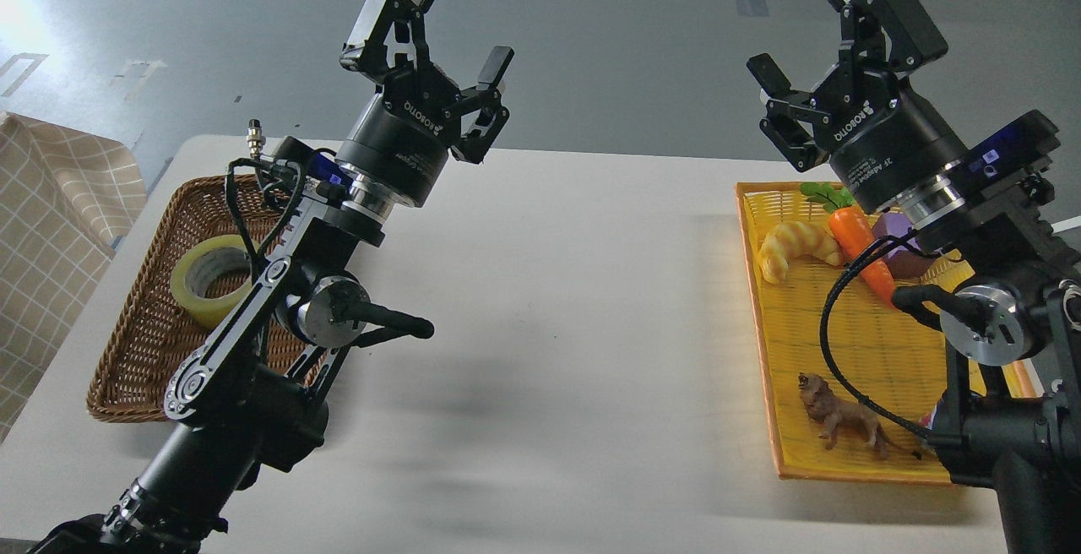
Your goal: Place and transfer tape with both arms
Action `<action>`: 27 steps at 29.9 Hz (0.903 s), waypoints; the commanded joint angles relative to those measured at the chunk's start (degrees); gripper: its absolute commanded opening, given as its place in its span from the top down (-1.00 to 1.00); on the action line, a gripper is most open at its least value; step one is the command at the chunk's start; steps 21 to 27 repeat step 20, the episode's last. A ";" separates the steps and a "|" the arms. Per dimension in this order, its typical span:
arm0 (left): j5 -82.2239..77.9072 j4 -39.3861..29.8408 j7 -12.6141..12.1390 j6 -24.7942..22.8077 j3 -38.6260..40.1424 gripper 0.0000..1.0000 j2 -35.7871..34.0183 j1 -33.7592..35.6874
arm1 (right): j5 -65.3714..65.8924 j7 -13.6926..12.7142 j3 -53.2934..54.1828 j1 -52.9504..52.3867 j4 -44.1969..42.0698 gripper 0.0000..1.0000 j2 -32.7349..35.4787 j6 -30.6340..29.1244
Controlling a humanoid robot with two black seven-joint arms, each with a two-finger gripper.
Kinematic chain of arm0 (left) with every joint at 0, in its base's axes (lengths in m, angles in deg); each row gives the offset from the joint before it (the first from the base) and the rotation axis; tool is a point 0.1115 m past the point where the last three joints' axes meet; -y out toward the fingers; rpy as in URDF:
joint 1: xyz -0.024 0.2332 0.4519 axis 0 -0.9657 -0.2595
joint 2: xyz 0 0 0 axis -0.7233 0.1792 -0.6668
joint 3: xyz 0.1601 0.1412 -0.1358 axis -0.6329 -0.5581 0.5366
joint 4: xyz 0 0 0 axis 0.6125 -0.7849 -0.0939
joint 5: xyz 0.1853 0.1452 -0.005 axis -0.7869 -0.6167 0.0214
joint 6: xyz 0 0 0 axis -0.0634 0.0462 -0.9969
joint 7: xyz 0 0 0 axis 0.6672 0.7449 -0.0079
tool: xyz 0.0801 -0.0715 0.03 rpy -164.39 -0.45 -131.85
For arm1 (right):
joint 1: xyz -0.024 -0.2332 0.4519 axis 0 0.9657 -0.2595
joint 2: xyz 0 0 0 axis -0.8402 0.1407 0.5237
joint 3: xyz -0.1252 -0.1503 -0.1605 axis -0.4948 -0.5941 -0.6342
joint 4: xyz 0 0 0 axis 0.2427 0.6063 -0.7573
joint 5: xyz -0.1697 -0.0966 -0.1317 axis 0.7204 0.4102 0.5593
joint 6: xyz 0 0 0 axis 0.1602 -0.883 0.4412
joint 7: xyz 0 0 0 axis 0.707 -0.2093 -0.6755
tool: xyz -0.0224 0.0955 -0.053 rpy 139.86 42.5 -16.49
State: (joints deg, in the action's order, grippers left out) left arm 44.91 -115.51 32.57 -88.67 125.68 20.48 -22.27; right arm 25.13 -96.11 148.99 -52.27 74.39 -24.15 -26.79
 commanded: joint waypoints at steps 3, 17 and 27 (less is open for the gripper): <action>0.09 0.28 0.09 -0.03 -0.11 -0.95 0.01 0.66 | 0.00 0.00 0.00 -0.35 -0.01 -0.99 0.00 0.00; 0.00 0.28 0.09 -0.03 -0.11 -0.95 -0.08 0.39 | 0.00 0.00 0.00 -0.26 0.69 -0.99 0.00 0.00; 0.00 0.28 0.09 -0.03 -0.11 -0.96 0.01 0.13 | 0.00 0.17 0.18 -0.26 2.02 -0.99 0.00 0.09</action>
